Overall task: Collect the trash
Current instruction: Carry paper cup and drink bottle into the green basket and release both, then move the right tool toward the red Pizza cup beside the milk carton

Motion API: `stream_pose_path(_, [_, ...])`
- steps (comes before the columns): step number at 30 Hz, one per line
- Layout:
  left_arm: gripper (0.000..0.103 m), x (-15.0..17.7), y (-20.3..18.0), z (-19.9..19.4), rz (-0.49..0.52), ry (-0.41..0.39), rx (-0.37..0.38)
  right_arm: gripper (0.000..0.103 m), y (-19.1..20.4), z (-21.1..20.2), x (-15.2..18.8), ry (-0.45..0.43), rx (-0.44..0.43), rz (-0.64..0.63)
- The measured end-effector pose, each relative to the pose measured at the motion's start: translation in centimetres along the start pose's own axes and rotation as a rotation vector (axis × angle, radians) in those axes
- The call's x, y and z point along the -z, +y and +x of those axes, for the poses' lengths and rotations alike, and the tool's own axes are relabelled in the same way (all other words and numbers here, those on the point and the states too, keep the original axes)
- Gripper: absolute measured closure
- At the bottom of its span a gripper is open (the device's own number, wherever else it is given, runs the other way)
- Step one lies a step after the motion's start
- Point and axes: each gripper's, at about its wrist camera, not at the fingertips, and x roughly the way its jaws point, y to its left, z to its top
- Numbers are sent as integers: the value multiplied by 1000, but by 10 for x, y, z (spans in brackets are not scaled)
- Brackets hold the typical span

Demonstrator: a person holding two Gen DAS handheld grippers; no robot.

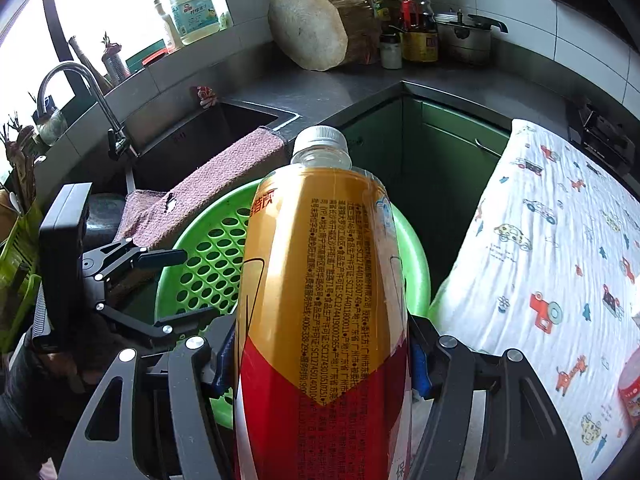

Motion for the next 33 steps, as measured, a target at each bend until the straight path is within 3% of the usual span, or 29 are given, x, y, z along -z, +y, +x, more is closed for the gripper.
stream_pose_path(6, [13, 7, 12, -14, -46, -30, -10, 39, 18, 31, -6, 7, 10, -39])
stream_pose_path(9, [13, 10, 16, -17, -61, -33, -5, 27, 18, 36, -6, -8, 3, -31])
stream_pose_path(17, [12, 9, 14, -16, -56, -31, -7, 22, 9, 13, 6, -24, 51, -79])
stream_pose_path(24, [10, -1, 2, -15, -32, -41, 0, 16, -27, -23, 29, -14, 151, -110])
stream_pose_path(33, [8, -17, -18, -10, -5, -40, 11, 14, -107, -73, 60, 49, 329, -79])
